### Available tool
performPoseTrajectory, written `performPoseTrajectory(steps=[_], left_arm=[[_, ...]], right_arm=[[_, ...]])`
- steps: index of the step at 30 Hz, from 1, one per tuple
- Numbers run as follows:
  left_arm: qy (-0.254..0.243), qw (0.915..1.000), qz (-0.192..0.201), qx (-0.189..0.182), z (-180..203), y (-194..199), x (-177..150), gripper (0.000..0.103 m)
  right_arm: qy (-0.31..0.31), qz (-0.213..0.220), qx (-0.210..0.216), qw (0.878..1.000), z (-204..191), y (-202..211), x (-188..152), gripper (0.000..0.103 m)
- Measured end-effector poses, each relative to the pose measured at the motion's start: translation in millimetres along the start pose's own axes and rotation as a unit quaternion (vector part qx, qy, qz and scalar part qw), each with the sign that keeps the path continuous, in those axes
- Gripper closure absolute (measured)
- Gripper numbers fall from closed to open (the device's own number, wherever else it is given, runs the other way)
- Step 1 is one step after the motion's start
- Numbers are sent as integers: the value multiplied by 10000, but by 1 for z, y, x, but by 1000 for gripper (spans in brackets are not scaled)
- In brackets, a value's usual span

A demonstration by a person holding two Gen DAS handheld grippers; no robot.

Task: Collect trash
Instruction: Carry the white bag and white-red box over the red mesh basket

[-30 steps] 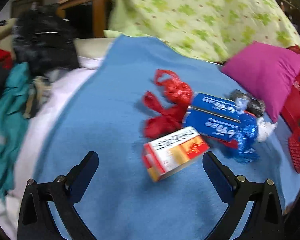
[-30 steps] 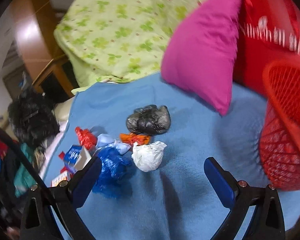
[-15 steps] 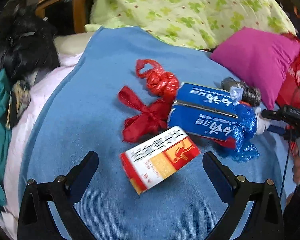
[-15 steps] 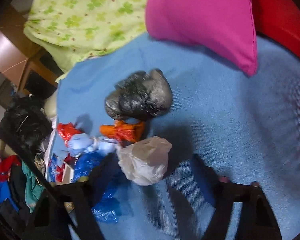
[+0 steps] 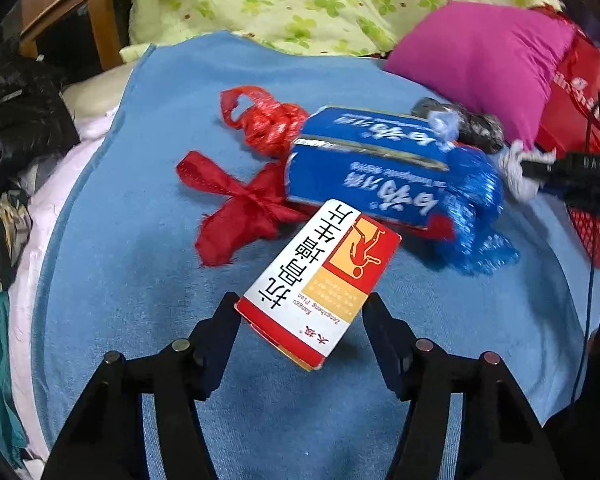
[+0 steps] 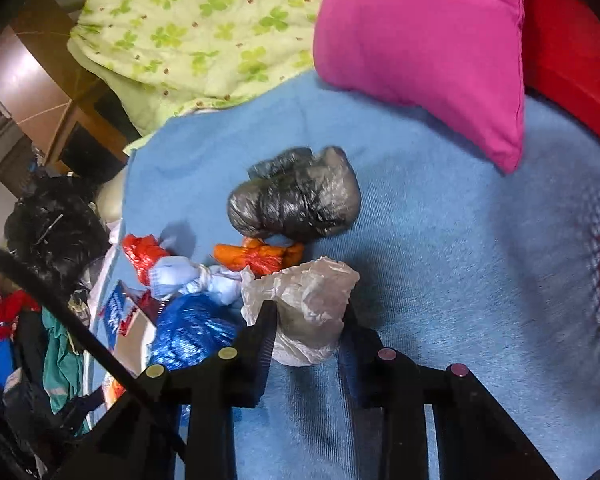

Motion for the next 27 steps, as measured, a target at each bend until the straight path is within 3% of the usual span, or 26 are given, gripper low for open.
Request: performPoseTrajectory(steps=[8,15,20,27], left_arm=[[-159,9995,255,-7,28,29,-11,47],[-189,9970,658,-368,63,79,-6,48],[-396,9906,1142,-645,105,123,21,48],[-690,9760,1672,-1213,190,167,76,47]], right_arm=[[355,393,262,9983,-12,50,1,70],[877,1188,455,9880,-24,119,5,70],[997,1898,493,9755,-14,177,9,70],[731,2800,-8,9572,43,253,20,70]])
Point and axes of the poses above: each gripper's, at about its wrist camera, not at the fingertips, and y roughly against the way its jaws point, z to its right, x to its top, the point moved 10 cm from there along -y, roughly the way its jaws point, and after that the axes turned 6 degrees about x, right-handed, at the moved point
